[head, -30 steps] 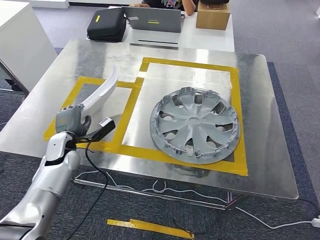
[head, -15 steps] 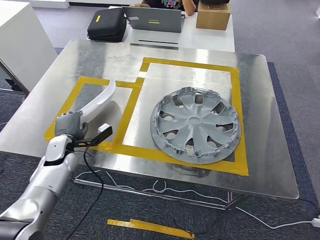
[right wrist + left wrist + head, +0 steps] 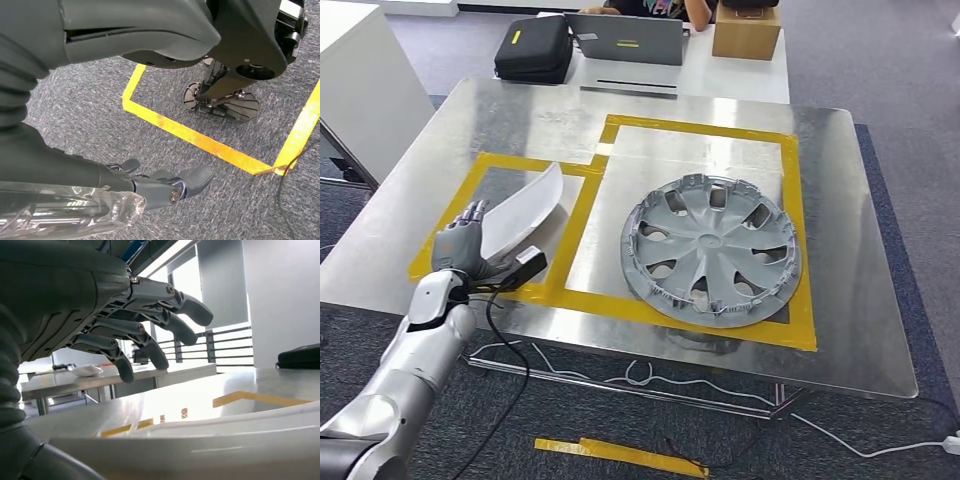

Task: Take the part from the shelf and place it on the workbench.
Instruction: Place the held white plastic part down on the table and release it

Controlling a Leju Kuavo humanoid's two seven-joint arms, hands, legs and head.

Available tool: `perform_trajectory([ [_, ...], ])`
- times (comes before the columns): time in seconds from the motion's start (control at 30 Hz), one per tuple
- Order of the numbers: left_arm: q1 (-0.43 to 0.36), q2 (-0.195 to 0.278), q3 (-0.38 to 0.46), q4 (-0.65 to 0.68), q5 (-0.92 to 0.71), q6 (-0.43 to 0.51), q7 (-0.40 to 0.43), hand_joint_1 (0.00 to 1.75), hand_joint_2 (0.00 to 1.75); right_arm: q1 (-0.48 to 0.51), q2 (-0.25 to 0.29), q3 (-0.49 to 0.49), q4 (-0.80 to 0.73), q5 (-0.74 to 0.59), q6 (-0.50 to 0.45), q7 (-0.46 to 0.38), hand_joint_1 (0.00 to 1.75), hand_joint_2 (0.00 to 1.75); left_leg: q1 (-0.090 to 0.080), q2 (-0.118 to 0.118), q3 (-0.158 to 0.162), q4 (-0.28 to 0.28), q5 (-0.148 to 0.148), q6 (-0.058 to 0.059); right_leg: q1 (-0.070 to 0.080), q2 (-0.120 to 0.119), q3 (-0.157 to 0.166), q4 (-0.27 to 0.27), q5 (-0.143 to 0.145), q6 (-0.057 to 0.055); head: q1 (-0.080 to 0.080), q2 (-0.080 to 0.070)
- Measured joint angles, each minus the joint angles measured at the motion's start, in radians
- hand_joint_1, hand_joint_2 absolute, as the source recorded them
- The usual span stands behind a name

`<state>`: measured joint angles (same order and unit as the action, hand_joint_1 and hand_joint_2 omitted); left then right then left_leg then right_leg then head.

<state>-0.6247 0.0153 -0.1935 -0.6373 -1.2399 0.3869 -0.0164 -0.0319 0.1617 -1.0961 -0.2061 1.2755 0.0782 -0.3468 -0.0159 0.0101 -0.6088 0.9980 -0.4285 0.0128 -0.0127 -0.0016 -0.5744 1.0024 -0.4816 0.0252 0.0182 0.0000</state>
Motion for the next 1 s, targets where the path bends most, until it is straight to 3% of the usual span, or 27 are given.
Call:
perform_trajectory([
  [0.17,0.031,-0.017,0.011,-0.044,0.093,0.026,-0.079,0.0,0.0,0.0,0.0,-0.002,0.0,0.002,-0.001,-0.006,0.0,0.0,0.0,0.0,0.0,0.0,0.0,0.0,0.0,0.0,0.0,0.0,0.0,0.0,0.0,0.0],
  [0.6,0.265,-0.045,0.047,-0.399,0.417,0.035,-0.302,0.0,0.0,0.003,0.004,-0.027,0.0,-0.009,-0.011,-0.018,0.0,0.0,0.0,0.0,0.0,0.0,-0.001,0.001,0.0,0.0,-0.001,0.0,0.0,0.0,0.0,0.0],
  [0.73,0.33,-0.045,0.055,-0.491,0.443,0.035,-0.316,0.0,0.0,0.003,0.008,-0.033,0.0,-0.012,-0.011,-0.019,0.0,0.0,0.0,0.0,-0.001,0.0,-0.001,0.002,0.0,0.0,-0.001,0.0,-0.001,0.0,0.0,0.0],
  [1.0,0.369,-0.045,0.063,-0.563,0.474,0.03,-0.334,0.0,0.0,0.003,0.008,-0.04,0.0,-0.014,-0.012,-0.019,0.0,0.0,0.0,0.0,-0.001,0.0,-0.001,0.002,0.0,0.0,0.0,0.0,-0.001,0.0,0.0,0.0],
])
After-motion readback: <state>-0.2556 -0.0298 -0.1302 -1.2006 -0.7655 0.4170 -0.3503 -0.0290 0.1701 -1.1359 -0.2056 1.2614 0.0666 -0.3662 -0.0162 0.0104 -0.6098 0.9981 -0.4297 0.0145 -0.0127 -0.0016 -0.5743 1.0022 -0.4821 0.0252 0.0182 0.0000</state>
